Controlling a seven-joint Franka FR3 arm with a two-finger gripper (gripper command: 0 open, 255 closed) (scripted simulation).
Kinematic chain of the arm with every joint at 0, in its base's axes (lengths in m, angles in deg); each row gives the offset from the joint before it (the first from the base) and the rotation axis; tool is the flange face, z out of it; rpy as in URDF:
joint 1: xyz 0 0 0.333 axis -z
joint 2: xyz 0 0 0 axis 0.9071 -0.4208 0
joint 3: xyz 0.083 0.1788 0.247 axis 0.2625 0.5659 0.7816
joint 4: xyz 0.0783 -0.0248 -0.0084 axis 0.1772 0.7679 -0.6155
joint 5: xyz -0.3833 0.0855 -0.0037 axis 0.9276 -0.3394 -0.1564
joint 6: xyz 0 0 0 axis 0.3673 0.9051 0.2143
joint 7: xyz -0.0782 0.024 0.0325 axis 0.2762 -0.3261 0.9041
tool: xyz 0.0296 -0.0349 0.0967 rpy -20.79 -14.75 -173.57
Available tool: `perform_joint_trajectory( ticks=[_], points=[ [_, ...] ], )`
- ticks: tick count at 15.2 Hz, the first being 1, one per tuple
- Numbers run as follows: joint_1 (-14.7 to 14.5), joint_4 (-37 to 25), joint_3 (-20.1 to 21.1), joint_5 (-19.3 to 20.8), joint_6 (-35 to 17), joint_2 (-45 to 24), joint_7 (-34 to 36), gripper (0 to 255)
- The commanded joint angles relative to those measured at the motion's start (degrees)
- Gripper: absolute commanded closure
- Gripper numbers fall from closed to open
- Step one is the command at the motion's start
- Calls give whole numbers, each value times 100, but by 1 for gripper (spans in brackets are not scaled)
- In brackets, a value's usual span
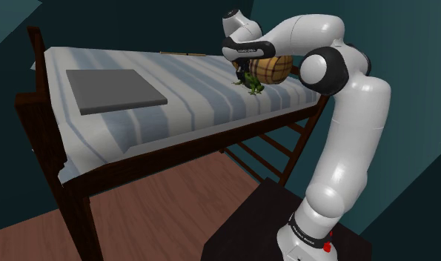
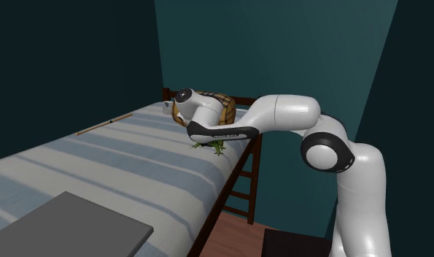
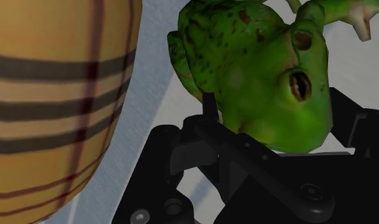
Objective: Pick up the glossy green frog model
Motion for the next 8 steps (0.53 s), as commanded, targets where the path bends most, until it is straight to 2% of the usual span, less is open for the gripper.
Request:
perform_joint_trajectory(
  ticks=[1, 8],
  points=[
    [-2, 8, 3, -7, 11, -12, -1, 255],
    [-3, -507, 6, -82, 379, -83, -263, 255]
  ],
)
